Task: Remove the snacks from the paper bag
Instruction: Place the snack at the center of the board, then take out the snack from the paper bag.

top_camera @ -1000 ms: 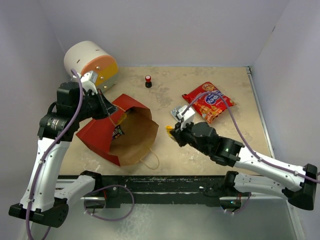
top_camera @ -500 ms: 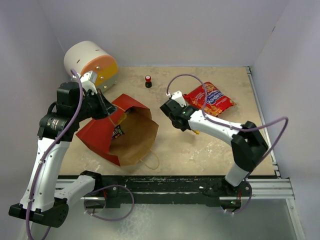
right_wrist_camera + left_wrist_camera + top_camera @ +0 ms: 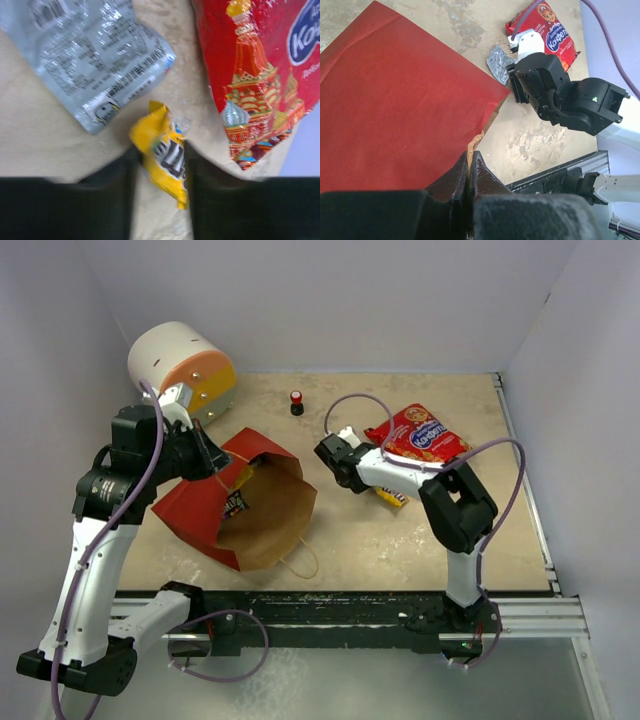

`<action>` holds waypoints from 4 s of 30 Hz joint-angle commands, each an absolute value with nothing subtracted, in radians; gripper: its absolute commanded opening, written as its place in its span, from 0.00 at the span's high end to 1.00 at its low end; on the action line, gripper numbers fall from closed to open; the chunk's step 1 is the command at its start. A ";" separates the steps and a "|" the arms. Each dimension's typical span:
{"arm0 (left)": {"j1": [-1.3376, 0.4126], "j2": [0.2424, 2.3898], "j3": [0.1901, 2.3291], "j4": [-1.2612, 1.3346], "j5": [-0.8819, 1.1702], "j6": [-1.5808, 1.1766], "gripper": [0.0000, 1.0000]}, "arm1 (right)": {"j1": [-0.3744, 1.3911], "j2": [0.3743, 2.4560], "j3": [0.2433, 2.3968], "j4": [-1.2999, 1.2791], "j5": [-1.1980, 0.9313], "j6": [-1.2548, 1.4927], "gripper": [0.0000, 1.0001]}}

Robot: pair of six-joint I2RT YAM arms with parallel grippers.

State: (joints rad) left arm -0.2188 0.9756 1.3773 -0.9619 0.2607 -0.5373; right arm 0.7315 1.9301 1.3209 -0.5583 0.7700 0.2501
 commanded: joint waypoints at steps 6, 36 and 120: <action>-0.221 0.955 1.399 -0.943 0.261 -0.547 1.00 | 0.735 1.678 1.356 -0.539 0.543 0.224 0.27; -0.221 1.007 1.416 -1.010 0.295 -0.579 1.00 | 1.067 1.451 0.820 0.511 -0.361 -0.809 0.27; -0.221 1.017 1.454 -0.932 0.270 -0.582 1.00 | 1.099 1.101 0.827 0.044 -0.068 0.188 1.00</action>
State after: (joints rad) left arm -0.2184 1.0103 1.4578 -1.0248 0.2893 -0.5690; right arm 1.1049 1.2636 0.8417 0.2337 -0.2718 -0.0380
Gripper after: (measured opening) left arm 0.011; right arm 0.004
